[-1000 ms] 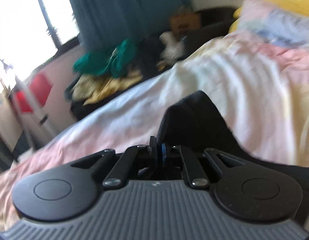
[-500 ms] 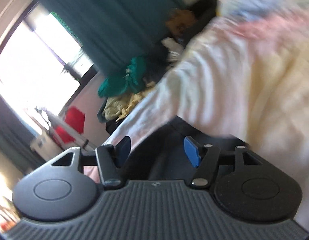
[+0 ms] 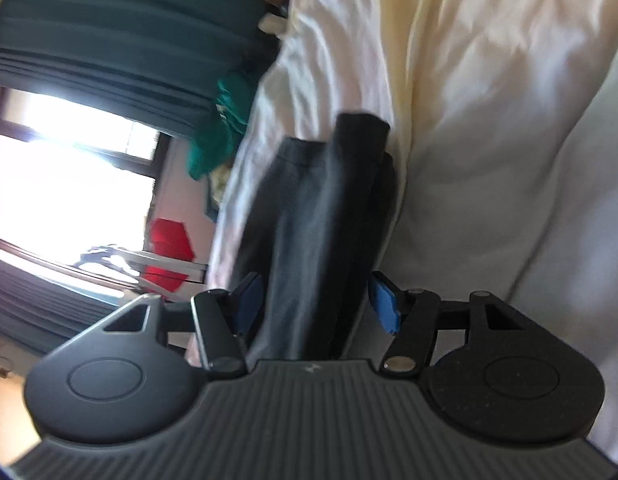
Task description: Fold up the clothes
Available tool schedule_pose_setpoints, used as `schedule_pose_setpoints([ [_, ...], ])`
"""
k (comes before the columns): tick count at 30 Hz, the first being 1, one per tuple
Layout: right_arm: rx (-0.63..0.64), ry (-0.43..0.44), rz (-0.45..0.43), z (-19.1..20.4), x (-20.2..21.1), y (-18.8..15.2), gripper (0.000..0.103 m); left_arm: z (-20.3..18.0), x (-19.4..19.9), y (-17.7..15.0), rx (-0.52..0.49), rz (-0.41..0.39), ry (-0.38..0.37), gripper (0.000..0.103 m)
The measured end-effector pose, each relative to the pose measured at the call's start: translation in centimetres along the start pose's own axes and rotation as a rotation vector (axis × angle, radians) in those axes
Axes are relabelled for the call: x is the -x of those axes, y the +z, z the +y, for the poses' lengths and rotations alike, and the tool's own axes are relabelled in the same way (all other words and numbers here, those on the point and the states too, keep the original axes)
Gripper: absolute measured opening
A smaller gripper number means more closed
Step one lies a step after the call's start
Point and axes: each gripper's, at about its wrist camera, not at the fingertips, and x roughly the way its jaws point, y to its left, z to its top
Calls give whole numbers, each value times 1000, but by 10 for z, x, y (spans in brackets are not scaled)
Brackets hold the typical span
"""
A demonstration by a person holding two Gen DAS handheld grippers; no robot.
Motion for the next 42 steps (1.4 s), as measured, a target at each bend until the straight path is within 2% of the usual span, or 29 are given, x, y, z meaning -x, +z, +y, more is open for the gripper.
schedule_pose_setpoints([
  [1, -6, 6, 0, -1, -8, 1, 62, -3, -6, 0, -14, -17, 10, 55],
  [4, 18, 12, -29, 2, -27, 10, 60, -22, -17, -1, -88, -77, 44, 48],
  [5, 32, 2, -37, 5, -31, 12, 60, -28, -19, 0, -108, -94, 43, 39],
  [6, 47, -7, -44, 9, -35, 14, 60, -34, -20, 2, -125, -109, 37, 34],
  [7, 62, -16, -51, 13, -39, 17, 55, -39, -21, 4, -138, -117, 28, 32],
  [8, 85, -38, -56, 16, -40, 17, 50, -44, -22, 6, -157, -122, 26, 25],
  [9, 117, -76, -66, 20, -39, 14, 30, -50, -22, 7, -183, -130, 26, 21],
  [10, 150, -116, -77, 24, -37, 12, 15, -55, -22, 8, -208, -137, 26, 19],
  [12, 205, -108, -96, 27, -29, 9, 11, -63, -16, 9, -229, -148, 26, 16],
  [16, 247, -70, -131, 35, 1, 3, 10, -76, 14, 8, -259, -172, 5, 14],
  [19, 230, -60, -143, 36, 23, 3, 8, -90, 46, 1, -267, -178, -35, 13],
  [25, 201, -42, -140, 29, 69, -5, 7, -91, 126, -10, -275, -187, -63, 13],
  [29, 154, -31, -118, 13, 105, -18, 7, -58, 186, -15, -280, -159, -46, 13],
  [33, 72, -36, -111, -11, 140, -31, 7, -5, 232, -23, -249, -101, -1, 14],
  [37, -15, -64, -91, -32, 158, -41, 8, 44, 241, -32, -230, -50, 45, 15],
  [42, -76, -95, -53, -41, 159, -42, 11, 56, 234, -43, -347, -55, 80, 20],
])
